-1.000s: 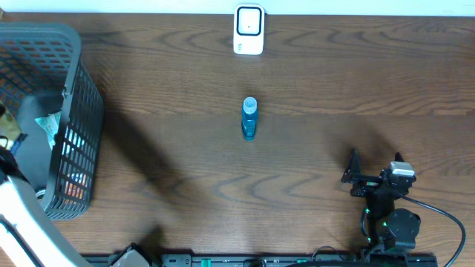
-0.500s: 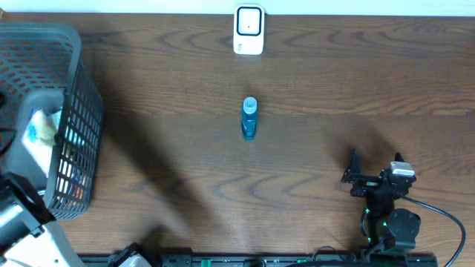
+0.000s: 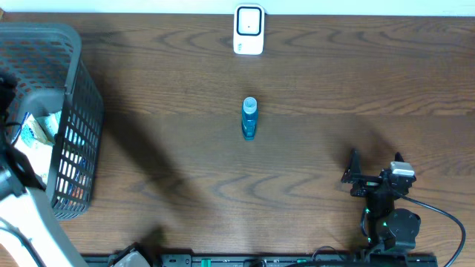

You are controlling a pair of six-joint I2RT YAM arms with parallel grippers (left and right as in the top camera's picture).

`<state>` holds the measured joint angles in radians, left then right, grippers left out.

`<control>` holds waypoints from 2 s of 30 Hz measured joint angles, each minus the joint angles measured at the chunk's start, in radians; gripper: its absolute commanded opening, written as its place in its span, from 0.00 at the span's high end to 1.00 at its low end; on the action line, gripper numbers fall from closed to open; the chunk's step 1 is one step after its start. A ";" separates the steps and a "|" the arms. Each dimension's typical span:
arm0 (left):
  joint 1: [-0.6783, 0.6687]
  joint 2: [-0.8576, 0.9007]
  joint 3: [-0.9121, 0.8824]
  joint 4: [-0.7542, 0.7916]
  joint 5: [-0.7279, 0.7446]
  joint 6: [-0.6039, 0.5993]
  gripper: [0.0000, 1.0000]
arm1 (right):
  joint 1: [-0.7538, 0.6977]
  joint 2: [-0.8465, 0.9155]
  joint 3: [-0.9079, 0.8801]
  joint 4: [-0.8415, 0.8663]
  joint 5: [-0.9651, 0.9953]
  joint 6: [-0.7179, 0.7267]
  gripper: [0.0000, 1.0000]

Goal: Scan the item barcode
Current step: 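Lift the snack bag out of the basket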

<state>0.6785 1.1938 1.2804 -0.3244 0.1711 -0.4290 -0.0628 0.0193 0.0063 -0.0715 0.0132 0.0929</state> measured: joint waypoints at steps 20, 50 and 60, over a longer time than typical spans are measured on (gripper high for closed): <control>0.022 0.533 0.000 -0.265 -0.180 0.094 0.02 | 0.000 0.000 0.000 0.000 0.000 0.000 0.01; 0.033 0.303 0.120 -0.264 -0.117 0.074 0.93 | 0.000 0.000 0.000 0.000 0.000 0.000 0.01; 0.007 -0.047 0.145 -0.157 -0.101 0.018 0.93 | 0.000 0.000 0.000 0.000 0.000 0.000 0.01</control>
<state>0.6853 1.1465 1.4258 -0.4816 0.0704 -0.4107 -0.0628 0.0193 0.0063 -0.0711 0.0132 0.0929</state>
